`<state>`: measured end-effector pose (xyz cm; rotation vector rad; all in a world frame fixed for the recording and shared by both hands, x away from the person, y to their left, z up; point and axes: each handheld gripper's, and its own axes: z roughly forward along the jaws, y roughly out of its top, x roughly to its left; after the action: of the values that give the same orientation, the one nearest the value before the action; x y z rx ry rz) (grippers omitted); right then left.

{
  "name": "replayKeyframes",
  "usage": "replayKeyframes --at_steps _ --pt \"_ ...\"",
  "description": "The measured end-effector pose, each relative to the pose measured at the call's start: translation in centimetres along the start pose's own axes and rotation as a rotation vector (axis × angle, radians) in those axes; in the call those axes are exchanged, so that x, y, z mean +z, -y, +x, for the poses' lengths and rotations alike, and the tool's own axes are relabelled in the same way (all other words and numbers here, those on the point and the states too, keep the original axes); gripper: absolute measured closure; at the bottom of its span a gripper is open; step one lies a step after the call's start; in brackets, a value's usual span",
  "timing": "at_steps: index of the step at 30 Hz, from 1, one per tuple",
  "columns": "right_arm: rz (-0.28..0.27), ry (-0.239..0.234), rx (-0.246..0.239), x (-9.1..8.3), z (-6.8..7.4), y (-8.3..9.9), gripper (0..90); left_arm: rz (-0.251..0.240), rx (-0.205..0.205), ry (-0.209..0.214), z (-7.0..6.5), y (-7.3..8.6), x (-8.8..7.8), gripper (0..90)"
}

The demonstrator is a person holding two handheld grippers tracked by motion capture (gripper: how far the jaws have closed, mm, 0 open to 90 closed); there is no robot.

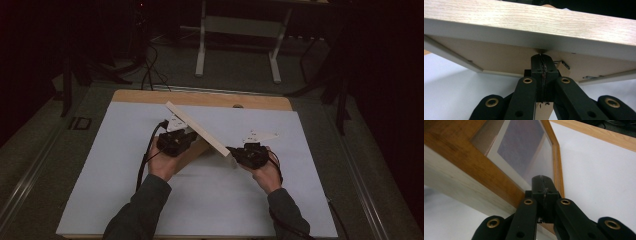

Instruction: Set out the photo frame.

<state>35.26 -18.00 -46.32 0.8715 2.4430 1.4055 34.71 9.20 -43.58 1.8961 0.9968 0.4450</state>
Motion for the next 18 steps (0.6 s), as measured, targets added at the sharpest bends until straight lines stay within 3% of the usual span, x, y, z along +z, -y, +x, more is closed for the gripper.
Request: replayKeyframes --at_steps 18 --pt "0.023 -0.021 -0.032 0.14 0.94 0.12 90.0 0.0 0.005 0.023 0.8 -0.05 0.37 90.0"
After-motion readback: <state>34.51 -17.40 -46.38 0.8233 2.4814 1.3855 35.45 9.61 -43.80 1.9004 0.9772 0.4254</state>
